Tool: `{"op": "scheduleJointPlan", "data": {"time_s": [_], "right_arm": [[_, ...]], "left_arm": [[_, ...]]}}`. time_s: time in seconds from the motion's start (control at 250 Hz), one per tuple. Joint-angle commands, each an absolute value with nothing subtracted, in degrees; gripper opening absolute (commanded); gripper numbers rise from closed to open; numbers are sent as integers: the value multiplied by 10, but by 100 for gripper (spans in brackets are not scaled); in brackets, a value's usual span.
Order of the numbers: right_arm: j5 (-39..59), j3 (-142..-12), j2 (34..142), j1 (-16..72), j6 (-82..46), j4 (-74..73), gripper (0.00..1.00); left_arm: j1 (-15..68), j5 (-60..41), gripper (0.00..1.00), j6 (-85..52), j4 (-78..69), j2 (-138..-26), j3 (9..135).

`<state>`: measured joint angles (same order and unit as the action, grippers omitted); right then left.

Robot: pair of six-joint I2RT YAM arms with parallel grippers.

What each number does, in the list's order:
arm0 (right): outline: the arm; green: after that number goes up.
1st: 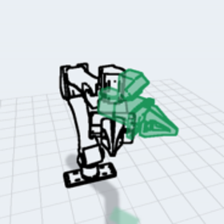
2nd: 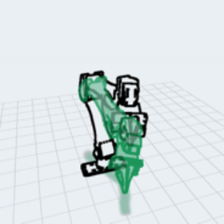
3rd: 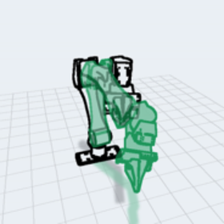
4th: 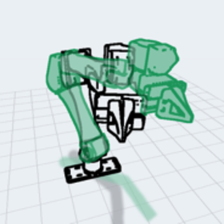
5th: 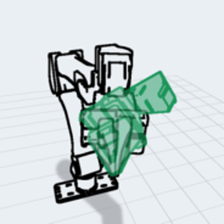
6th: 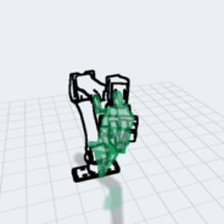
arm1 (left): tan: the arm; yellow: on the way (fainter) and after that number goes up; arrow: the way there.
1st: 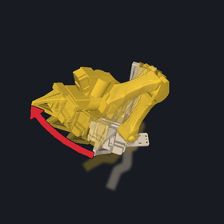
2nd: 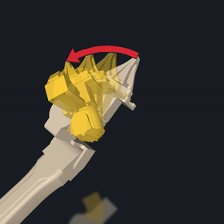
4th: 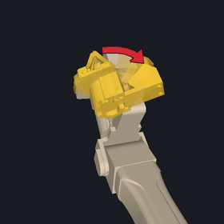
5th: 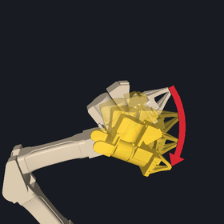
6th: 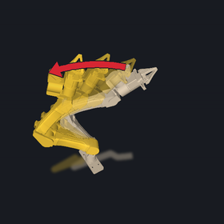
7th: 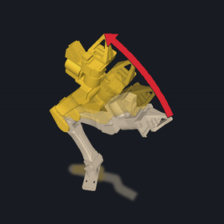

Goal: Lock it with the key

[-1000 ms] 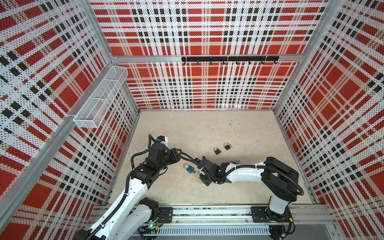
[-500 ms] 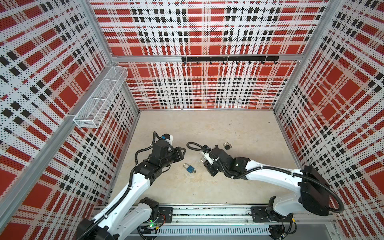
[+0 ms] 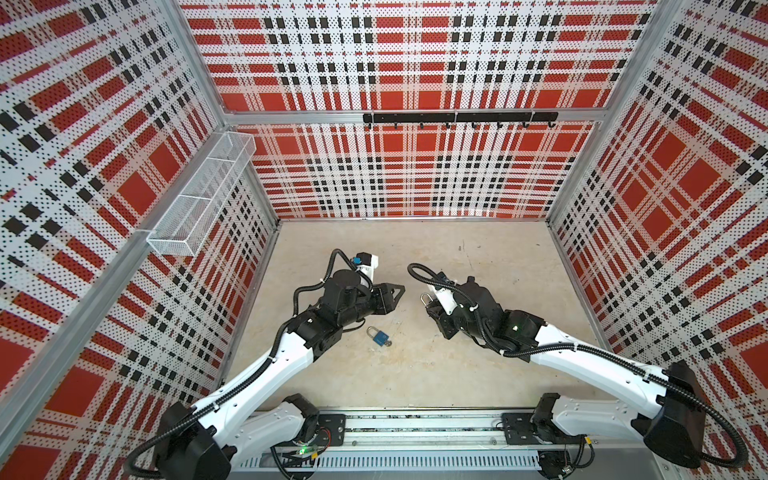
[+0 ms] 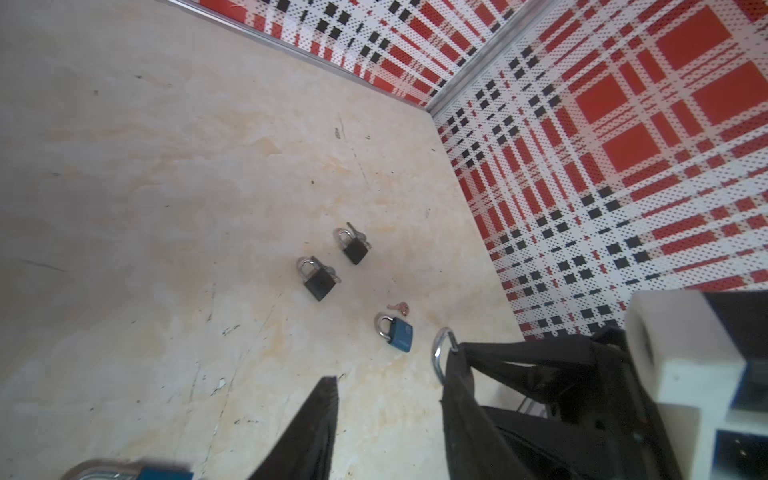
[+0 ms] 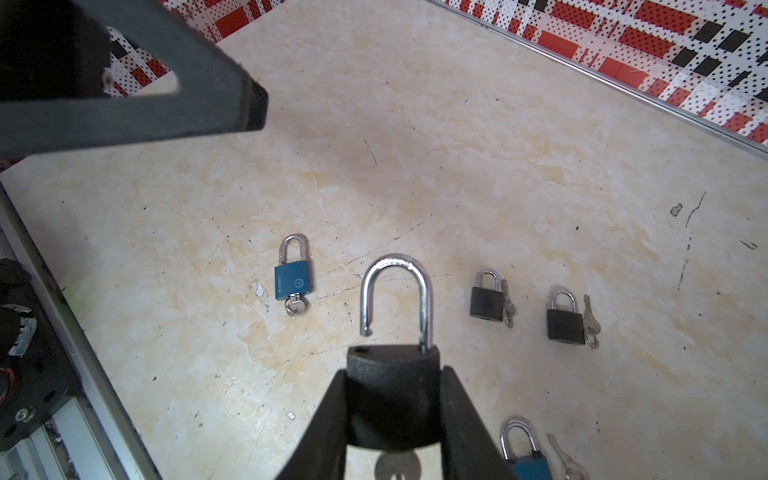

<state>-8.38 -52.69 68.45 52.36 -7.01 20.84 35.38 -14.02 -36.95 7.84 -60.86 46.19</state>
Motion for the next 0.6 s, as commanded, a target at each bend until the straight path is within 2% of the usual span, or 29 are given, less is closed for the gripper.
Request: {"op": "scheduleJointPlan", "data": {"time_s": [0.0, 0.596], "right_arm": [[-78, -522, 667, 521, -59, 192, 12], [-68, -527, 664, 521, -62, 188, 12]], "left_arm": [[368, -166, 44, -375, 33, -630, 485], [410, -187, 39, -385, -24, -715, 499]]}}
